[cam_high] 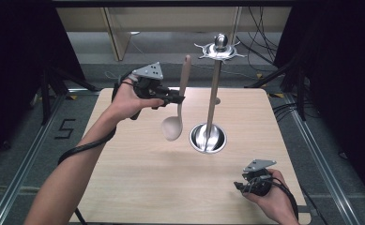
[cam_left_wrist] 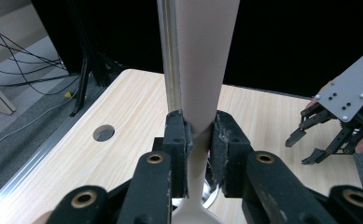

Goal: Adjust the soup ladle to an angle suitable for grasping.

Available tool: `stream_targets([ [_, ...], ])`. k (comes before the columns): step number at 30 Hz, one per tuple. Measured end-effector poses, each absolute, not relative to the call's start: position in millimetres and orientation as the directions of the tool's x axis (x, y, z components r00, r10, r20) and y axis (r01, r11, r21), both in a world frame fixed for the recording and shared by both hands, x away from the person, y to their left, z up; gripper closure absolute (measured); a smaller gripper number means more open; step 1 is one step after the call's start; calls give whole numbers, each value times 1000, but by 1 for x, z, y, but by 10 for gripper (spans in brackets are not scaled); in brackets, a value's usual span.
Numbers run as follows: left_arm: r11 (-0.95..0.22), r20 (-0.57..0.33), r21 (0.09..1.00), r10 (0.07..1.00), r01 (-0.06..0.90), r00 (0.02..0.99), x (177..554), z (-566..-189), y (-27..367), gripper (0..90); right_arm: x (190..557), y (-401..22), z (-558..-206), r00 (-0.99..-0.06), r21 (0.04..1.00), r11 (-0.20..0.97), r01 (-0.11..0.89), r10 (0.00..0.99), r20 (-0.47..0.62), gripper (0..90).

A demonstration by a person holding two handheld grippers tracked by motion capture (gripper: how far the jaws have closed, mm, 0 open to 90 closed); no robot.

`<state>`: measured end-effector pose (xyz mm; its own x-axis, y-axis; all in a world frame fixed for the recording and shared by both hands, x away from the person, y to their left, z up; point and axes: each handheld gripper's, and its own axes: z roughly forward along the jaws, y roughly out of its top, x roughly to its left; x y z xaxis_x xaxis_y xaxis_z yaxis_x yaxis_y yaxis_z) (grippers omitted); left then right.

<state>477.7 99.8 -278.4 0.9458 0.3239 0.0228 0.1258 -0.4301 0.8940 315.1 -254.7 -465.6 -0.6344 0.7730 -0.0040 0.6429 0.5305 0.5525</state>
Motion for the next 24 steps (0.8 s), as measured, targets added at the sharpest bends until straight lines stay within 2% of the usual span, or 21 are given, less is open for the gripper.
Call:
stream_targets([
  [24, -450, 18, 884, 307, 129, 952, 489, -274, 86, 764, 315, -255, -465, -625, 551, 519, 654, 781, 7, 534],
])
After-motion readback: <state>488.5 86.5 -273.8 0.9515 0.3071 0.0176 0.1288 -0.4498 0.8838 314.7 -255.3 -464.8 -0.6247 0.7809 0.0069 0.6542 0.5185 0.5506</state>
